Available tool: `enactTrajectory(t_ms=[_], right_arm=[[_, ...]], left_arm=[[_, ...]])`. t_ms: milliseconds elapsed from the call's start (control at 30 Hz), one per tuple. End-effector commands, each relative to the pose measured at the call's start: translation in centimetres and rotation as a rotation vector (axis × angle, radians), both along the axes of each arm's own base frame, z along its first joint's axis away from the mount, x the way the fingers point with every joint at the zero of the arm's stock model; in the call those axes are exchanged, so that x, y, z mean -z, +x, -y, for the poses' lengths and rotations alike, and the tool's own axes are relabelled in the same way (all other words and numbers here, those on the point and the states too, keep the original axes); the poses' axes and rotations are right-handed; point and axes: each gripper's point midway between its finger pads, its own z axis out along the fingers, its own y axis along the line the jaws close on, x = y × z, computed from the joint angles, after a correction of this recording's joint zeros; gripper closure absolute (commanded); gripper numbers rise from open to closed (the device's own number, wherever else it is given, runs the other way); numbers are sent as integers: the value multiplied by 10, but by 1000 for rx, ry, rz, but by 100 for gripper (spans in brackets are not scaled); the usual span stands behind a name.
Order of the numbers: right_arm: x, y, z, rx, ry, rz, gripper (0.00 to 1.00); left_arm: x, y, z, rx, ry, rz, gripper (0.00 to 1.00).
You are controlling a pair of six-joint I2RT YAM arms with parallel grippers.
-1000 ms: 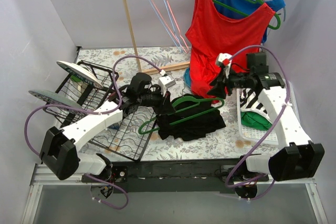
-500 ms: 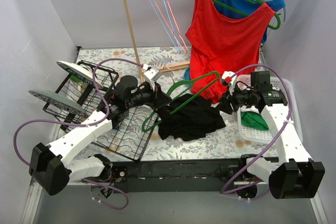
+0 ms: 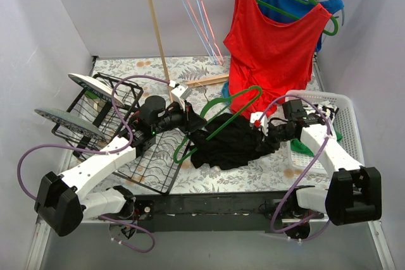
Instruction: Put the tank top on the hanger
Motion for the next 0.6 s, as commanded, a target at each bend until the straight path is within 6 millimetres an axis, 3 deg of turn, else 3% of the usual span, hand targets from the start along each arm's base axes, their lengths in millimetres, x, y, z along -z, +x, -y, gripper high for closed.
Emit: enactTrajectory(t_ms=[0,300,333,433,500,567], right_arm=[[3,28,-6,-53,-43,123,57],[20,34,0,-51,-95,111,62],[22,32,0,-54,-90,98,75],[16,30,-4,-66,-71,88,95],[9,31,-4,-54,-59,86,99],[-11,42,-1,-5,-41,121,99]], left_arm=[[-31,2,-5,-26,-62,77,100],[-36,2,-12,-43,-47,104,100],[-37,2,-13,-44,-50,106,100],[-35,2,-15,-46,-42,104,100],[-33,0,-17,-46,-32,101,100],[-34,-2,-18,-43,-27,112,100]])
